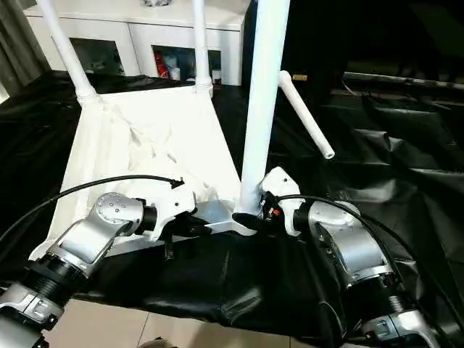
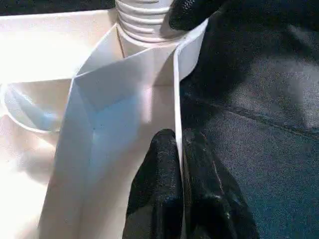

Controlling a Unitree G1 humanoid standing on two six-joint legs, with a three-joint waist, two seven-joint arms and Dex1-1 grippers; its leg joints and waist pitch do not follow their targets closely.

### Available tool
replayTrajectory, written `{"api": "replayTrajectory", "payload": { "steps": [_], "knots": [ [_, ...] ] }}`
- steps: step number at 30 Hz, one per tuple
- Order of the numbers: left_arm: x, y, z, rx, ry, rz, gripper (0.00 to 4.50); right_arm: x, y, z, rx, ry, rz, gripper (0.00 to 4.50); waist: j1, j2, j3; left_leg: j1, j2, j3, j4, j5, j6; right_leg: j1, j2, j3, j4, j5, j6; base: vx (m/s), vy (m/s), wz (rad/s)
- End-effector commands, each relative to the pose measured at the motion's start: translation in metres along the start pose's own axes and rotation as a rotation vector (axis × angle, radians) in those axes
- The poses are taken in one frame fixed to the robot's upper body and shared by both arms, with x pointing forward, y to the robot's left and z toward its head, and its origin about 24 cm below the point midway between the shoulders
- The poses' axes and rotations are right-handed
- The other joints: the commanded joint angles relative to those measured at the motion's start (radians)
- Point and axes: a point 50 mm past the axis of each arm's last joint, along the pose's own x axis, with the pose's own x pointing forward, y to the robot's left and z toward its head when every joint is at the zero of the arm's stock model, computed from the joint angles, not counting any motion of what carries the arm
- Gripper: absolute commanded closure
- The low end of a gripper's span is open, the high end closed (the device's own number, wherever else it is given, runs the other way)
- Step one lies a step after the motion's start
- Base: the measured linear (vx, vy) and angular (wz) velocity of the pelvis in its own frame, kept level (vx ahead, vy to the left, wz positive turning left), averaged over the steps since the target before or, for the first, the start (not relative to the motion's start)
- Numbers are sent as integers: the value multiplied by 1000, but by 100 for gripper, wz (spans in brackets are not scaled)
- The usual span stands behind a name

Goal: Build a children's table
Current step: Rotate leg to tighten

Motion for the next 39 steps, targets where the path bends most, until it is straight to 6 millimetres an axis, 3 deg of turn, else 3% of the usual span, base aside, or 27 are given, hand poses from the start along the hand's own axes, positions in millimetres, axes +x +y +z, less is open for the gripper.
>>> {"api": "replayTrajectory", "payload": {
  "steps": [1, 3, 4, 7, 9, 10, 11, 13, 15, 18, 21, 22, 24, 25, 30, 34, 39],
  "knots": [
    [3, 4, 10, -8, -29, 38, 450, 3, -9, -13, 99, 27, -141, 175, -11, -5, -66, 5, 72, -30, -72, -116, 59, 57, -113, 90, -86, -308, -12, 0, 0, 0],
    [9, 13, 12, -47, -21, 133, 450, 11, -13, -19, 199, 23, -258, 176, -23, -2, -60, 14, 67, -30, -73, -162, 40, 52, -109, 83, -100, -371, -2, 0, 0, 0],
    [11, 16, 13, -58, -18, 161, 450, 14, -14, -20, 229, 23, -289, 176, -32, -5, -61, 17, 64, -31, -74, -184, 27, 56, -110, 79, -106, -401, 10, 0, 0, 0],
    [22, 27, 22, -138, -17, 279, 450, 31, -19, -26, 318, 56, -485, 176, -53, -3, -58, 20, 59, -34, -72, -218, 14, 54, -109, 69, -121, -456, 36, 0, 0, 0],
    [29, 30, 25, -160, -3, 329, 450, 37, -21, -28, 323, 88, -564, 176, -63, -4, -58, 16, 55, -34, -69, -218, 18, 58, -110, 66, -123, -461, 48, 0, 0, 0],
    [34, 32, 28, -174, 10, 363, 450, 41, -23, -28, 336, 108, -626, 176, -68, -1, -57, 17, 51, -34, -67, -223, 16, 53, -108, 63, -129, -473, 54, 0, 0, 0],
    [37, 33, 29, -183, 20, 384, 450, 45, -24, -28, 344, 120, -667, 176, -72, -5, -59, 20, 54, -35, -68, -228, 17, 55, -109, 62, -129, -476, 57, 0, 0, 0],
    [42, 34, 32, -198, 18, 412, 450, 50, -24, -26, 372, 119, -688, 176, -78, -4, -61, 14, 53, -36, -68, -213, 28, 58, -110, 64, -125, -446, 52, 0, 0, 0],
    [45, 32, 33, -199, 17, 407, 450, 54, -23, -22, 384, 106, -683, 176, -78, -1, -62, 13, 57, -38, -69, -209, 34, 58, -113, 68, -120, -424, 45, 0, 0, 0],
    [46, 30, 34, -184, 12, 385, 450, 57, -24, -15, 370, 65, -669, 106, -78, -3, -66, 6, 62, -37, -71, -167, 50, 61, -116, 79, -102, -337, 6, 0, 0, 0],
    [45, 28, 31, -157, 6, 358, 450, 56, -28, -5, 337, -2, -655, 85, -73, -5, -71, 4, 61, -34, -70, -132, 60, 63, -118, 86, -94, -297, -21, 0, 0, 0],
    [43, 28, 30, -138, 1, 348, 450, 54, -31, -1, 301, -19, -647, 64, -70, -12, -72, -4, 61, -33, -69, -98, 72, 68, -117, 88, -83, -250, -36, 0, 0, 0],
    [41, 27, 29, -135, 2, 341, 450, 51, -33, 2, 275, -30, -632, 59, -67, -11, -72, -3, 61, -31, -68, -93, 80, 66, -117, 89, -80, -253, -41, 0, 0, 0],
    [40, 27, 28, -136, 2, 338, 450, 50, -33, 4, 268, -36, -625, 41, -66, -12, -71, -4, 60, -29, -67, -92, 83, 66, -117, 89, -82, -257, -40, 0, 0, 0],
    [29, 23, 20, -109, -2, 280, 450, 26, -31, 4, 130, -14, -417, 41, -53, -13, -68, -1, 67, -29, -69, -91, 100, 64, -113, 90, -82, -260, -14, 0, 0, 0],
    [17, 21, 13, -76, -29, 218, 450, 3, -21, 4, -10, -16, -194, 41, -44, -15, -64, 0, 61, -26, -70, -123, 94, 62, -110, 88, -92, -326, 22, 0, 0, 0],
    [7, 14, 14, -17, -82, 101, 450, -9, -16, 9, -37, -38, -75, 41, -47, -16, -60, -2, 52, -26, -69, -149, 87, 62, -105, 78, -106, -400, 51, 0, 0, 0]
  ]
}}
